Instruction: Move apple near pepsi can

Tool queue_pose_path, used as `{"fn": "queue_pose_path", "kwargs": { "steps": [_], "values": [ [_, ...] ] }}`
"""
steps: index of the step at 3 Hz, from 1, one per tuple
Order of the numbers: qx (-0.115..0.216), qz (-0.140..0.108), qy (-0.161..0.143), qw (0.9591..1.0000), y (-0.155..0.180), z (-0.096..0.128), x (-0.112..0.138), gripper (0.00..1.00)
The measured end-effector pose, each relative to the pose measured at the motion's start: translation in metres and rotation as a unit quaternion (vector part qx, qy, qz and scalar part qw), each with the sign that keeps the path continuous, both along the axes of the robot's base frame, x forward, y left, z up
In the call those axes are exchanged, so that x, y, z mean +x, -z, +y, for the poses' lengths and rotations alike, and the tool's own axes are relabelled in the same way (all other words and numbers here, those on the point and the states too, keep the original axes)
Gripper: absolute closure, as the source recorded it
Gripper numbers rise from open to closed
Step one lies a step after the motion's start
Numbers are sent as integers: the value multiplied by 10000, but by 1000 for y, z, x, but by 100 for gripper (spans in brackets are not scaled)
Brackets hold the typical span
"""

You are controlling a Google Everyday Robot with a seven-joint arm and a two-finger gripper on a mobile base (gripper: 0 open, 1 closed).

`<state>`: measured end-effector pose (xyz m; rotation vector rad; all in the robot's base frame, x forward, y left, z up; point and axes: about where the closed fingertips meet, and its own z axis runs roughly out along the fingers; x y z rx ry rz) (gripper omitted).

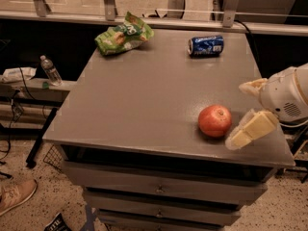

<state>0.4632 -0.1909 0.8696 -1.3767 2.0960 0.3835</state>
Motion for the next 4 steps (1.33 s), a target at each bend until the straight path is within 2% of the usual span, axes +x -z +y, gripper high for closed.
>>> {"fn": "queue_pose_path", "kwargs": {
  "steps": [1,2,4],
  "values": [
    [12,23,-13,10000,9,7,0,0],
    [2,64,-33,10000,18,13,1,17],
    [43,76,-63,9999,24,16,5,64]
  ]
}}
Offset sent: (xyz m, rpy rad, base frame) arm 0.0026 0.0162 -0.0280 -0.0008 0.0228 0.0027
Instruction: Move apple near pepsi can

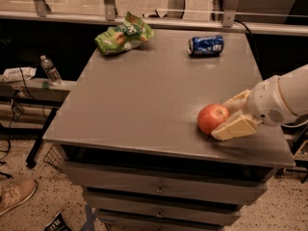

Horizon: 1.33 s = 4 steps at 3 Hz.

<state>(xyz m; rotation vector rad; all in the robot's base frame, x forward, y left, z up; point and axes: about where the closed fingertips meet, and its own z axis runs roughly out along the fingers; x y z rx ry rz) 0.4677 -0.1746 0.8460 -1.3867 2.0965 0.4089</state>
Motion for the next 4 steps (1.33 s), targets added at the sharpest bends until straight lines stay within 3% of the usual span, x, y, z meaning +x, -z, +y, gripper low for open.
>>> {"fn": "queue_pose_path", "kwargs": {
  "steps": [1,2,4],
  "values": [
    [123,-85,77,9999,-4,-7,5,85],
    [243,-190,167,9994,-10,-18,12,100],
    [310,-313,389,9983,-15,-35,27,100]
  ]
}}
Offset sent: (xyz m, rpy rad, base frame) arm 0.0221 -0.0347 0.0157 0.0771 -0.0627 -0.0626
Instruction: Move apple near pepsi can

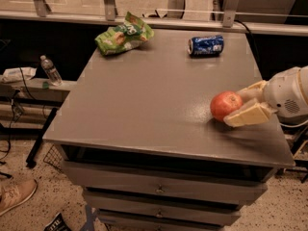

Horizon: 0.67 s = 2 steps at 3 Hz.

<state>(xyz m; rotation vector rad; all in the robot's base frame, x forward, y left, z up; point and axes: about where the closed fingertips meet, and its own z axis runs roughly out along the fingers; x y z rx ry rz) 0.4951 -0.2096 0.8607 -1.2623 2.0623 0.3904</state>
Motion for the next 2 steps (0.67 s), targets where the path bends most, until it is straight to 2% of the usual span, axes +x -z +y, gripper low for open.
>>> {"fn": "queue_pose_path", "kwargs": {
  "steps": [1,2],
  "values": [
    [22,-185,200,9996,-10,-27,19,100],
    [23,-187,204,9996,-10,-27,19,100]
  ]
}}
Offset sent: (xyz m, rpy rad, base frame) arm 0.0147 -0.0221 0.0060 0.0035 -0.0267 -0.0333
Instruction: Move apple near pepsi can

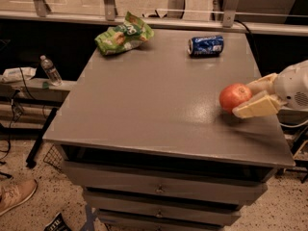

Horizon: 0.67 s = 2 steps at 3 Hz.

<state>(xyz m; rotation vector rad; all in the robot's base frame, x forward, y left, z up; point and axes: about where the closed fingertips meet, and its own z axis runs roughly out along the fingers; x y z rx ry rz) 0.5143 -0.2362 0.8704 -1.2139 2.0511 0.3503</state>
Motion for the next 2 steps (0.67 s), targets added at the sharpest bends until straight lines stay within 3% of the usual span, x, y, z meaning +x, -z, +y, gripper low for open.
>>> {"fn": "queue_pose_path", "kwargs": {
  "steps": [1,2],
  "values": [
    [76,-111,204,9997,-5,-3,15,100],
    [202,-255,426,9986,-14,-9,54,100]
  ]
}}
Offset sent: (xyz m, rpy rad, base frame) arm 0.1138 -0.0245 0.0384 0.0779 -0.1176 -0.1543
